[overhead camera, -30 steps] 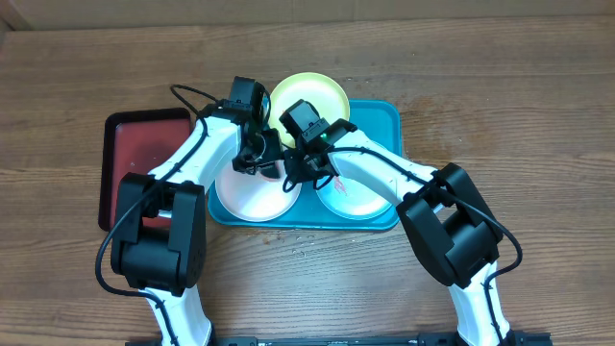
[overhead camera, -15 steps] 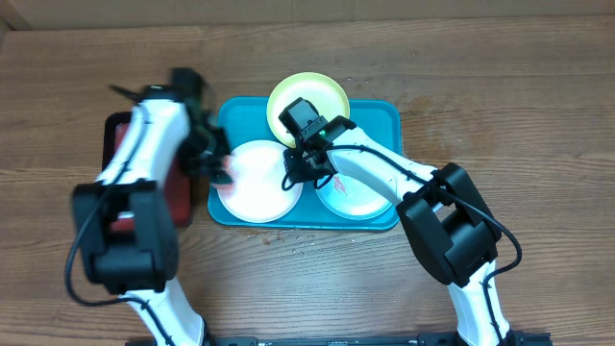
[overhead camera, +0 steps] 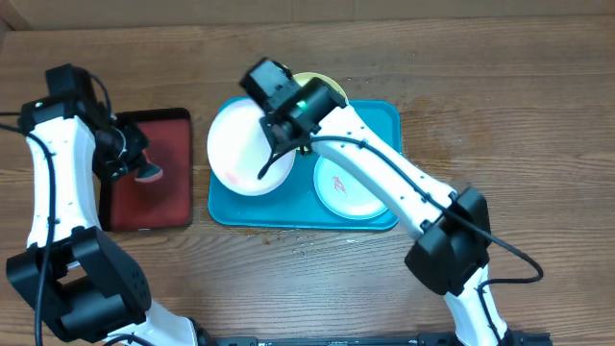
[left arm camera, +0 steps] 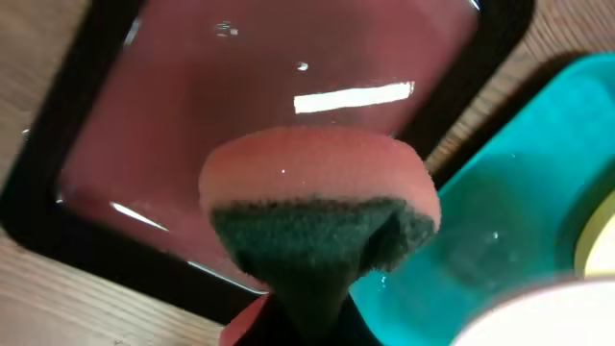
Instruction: Clean dirty plates on tray and stack at the side
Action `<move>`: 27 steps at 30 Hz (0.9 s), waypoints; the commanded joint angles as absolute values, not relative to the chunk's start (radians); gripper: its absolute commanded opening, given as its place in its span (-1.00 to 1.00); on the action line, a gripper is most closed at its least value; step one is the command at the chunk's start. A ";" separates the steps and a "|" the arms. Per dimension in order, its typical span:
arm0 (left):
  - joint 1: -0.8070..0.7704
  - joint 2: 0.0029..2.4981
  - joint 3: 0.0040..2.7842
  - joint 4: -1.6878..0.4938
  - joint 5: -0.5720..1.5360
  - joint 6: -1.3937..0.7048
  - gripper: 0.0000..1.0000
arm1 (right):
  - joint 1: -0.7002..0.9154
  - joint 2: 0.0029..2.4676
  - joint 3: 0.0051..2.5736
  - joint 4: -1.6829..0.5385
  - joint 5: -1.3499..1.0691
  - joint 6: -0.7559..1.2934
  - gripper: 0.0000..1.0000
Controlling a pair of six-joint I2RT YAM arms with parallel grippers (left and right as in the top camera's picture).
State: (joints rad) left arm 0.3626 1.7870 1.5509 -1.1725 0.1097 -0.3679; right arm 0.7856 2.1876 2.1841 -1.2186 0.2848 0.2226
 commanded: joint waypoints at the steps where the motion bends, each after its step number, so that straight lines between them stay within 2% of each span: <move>1: 0.376 1.779 1.556 -1.168 0.100 -0.394 -0.92 | 0.842 2.158 2.286 -1.257 0.612 0.127 -0.92; 7: 0.393 1.779 1.556 -1.152 0.100 -0.397 -0.92 | 0.951 2.157 2.324 -1.312 1.048 0.121 -0.92; 10: 0.394 1.779 1.556 -1.151 0.085 -0.397 -0.92 | 0.995 2.157 2.324 -1.311 1.188 0.108 -0.92; 13: 0.394 1.779 1.556 -1.152 0.085 -0.397 -0.92 | 1.029 2.157 2.324 -1.297 1.253 0.005 -0.92; 19: 0.394 1.779 1.556 -1.152 0.086 -0.397 -0.92 | 1.065 2.157 2.324 -1.231 1.290 -0.142 -0.92; 23: 0.394 1.779 1.556 -1.152 0.086 -0.397 -0.92 | 1.065 2.157 2.324 -1.231 1.275 -0.118 -0.92; 27: 0.394 1.779 1.556 -1.152 0.086 -0.397 -0.91 | 1.059 2.157 2.323 -1.239 1.037 -0.004 -0.92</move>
